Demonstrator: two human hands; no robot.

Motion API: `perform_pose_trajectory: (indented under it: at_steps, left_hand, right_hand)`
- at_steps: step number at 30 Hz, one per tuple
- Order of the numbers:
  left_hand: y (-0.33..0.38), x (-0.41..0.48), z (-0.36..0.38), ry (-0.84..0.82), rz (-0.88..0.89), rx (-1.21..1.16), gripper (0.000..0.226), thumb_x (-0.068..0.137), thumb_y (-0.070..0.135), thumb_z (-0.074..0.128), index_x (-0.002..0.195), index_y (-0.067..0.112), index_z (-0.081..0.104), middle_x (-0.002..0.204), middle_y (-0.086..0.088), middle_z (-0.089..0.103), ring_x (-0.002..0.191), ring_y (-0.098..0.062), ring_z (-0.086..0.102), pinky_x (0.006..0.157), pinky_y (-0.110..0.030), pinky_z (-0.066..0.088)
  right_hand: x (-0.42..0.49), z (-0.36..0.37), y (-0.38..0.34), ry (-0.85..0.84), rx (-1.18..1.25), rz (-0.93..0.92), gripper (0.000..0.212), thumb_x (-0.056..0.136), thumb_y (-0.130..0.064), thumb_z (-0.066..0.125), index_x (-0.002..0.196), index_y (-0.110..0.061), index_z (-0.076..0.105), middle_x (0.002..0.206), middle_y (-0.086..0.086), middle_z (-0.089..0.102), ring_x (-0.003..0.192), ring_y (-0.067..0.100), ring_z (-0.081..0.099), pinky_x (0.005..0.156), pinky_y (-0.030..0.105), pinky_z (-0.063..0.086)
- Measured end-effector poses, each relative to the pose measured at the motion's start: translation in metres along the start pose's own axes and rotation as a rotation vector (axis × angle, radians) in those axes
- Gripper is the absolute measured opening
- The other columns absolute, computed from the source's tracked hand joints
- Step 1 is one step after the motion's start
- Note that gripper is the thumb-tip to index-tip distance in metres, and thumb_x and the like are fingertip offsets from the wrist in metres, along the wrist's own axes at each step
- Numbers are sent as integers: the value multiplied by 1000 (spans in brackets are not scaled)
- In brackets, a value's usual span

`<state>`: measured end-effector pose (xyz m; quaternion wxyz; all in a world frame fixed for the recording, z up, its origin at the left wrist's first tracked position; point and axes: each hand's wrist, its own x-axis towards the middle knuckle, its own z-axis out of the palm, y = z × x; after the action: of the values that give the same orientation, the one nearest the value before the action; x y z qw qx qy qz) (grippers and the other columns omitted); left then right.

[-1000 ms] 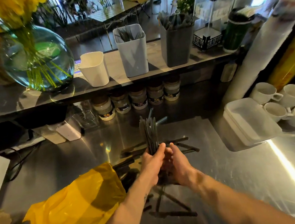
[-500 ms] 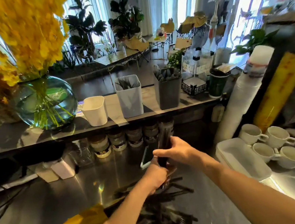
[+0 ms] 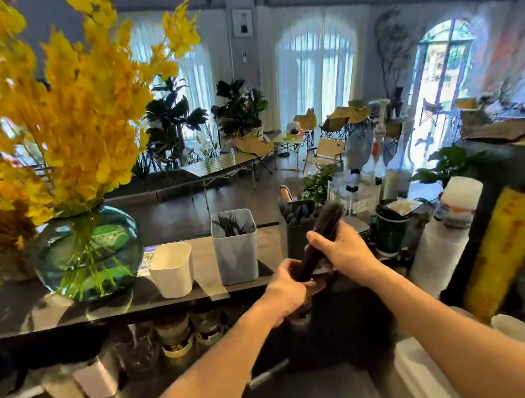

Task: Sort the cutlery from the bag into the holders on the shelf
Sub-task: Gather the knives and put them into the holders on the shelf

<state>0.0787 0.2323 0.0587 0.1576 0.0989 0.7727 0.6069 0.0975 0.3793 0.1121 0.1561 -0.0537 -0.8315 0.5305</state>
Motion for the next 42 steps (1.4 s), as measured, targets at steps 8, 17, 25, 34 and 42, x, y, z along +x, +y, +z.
perform_pose_trajectory:
  at_steps: [8, 17, 25, 34, 42]
  left_hand:
    - [67, 80, -28, 182, 170, 47, 25, 92, 2, 66, 112, 13, 56, 98, -4, 62, 98, -21, 59, 83, -27, 53]
    - [94, 155, -35, 170, 239, 176, 44, 93, -9, 41, 117, 23, 58, 115, 1, 62, 104, -16, 57, 70, -12, 44]
    - [82, 189, -23, 151, 215, 290, 50, 86, -3, 44, 115, 34, 58, 121, -1, 62, 109, -25, 60, 97, -45, 54]
    - [74, 193, -18, 256, 338, 513, 46, 94, 6, 51, 136, 23, 53, 138, -2, 56, 131, -25, 46, 116, -44, 29]
    - [69, 179, -20, 191, 317, 395, 58, 92, 5, 52, 145, 28, 45, 149, -4, 48, 142, -32, 37, 118, -49, 31]
  right_hand:
    - [86, -40, -35, 138, 21, -139, 13, 98, -33, 65, 98, -22, 58, 101, 5, 72, 93, 22, 71, 83, 40, 60]
    - [169, -46, -40, 218, 14, -179, 29, 100, -38, 62, 114, -13, 59, 105, -2, 69, 99, 16, 67, 93, 41, 56]
    - [202, -21, -2, 116, -133, -133, 34, 99, -37, 65, 121, -11, 61, 109, 1, 66, 101, 17, 61, 80, 27, 48]
    - [206, -5, 38, -72, -149, 2, 27, 91, -30, 73, 114, -18, 67, 107, 2, 72, 102, 19, 68, 98, 47, 54]
    - [192, -10, 34, -211, -161, 43, 55, 83, -20, 82, 132, -15, 56, 116, 6, 68, 109, 20, 65, 103, 45, 52]
